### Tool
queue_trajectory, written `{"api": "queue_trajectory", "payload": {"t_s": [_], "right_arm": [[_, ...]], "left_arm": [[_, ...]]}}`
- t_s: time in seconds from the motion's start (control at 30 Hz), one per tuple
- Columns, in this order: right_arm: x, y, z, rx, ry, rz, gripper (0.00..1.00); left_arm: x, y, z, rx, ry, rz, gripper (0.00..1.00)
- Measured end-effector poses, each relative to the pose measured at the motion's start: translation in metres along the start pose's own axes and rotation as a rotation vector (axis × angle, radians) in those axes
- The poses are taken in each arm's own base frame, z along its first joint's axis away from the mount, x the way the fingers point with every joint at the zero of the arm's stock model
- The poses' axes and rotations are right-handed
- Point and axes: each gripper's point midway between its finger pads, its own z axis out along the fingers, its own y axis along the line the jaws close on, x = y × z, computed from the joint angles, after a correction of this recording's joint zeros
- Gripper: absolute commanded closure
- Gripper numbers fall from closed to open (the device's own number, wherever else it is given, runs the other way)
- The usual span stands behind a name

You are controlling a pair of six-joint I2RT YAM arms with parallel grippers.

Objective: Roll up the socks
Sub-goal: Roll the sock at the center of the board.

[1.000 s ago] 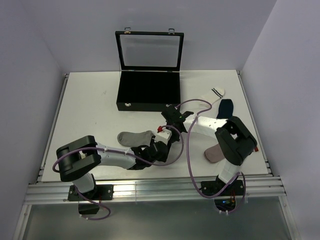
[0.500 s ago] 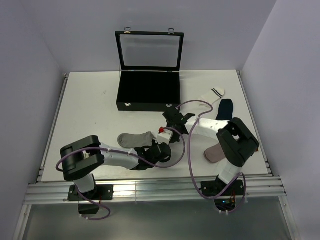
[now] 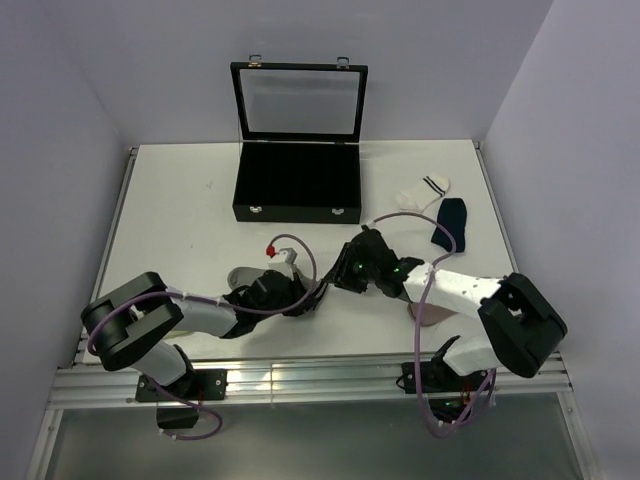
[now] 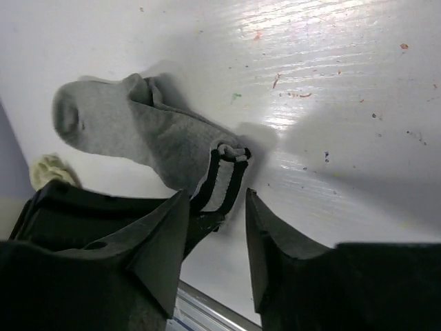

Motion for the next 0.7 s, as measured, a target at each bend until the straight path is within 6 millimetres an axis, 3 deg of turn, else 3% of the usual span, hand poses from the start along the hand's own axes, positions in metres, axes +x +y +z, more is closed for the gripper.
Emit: {"api": "queue_trajectory", "payload": {"t_s": [0.2,0.43,0.7], "right_arm": [[0.0,0.007,0.0,-0.097,-0.037,-0.001,0.46],[0.008,0.012,0.014,-0.157,-0.009,-0.007,0.44],[0.034,0.008,0.032,-0.169,0.09,-0.022,0.45]], "left_arm": [[0.002,0.007,-0.011,0.102,0.027,-0.192,0.99],[0.007,0.018,-0.026,0.175,0.047,-0.387,0.99],[0.009,0.021,-0.031,0.209,0.056,-0.495,0.99]]}}
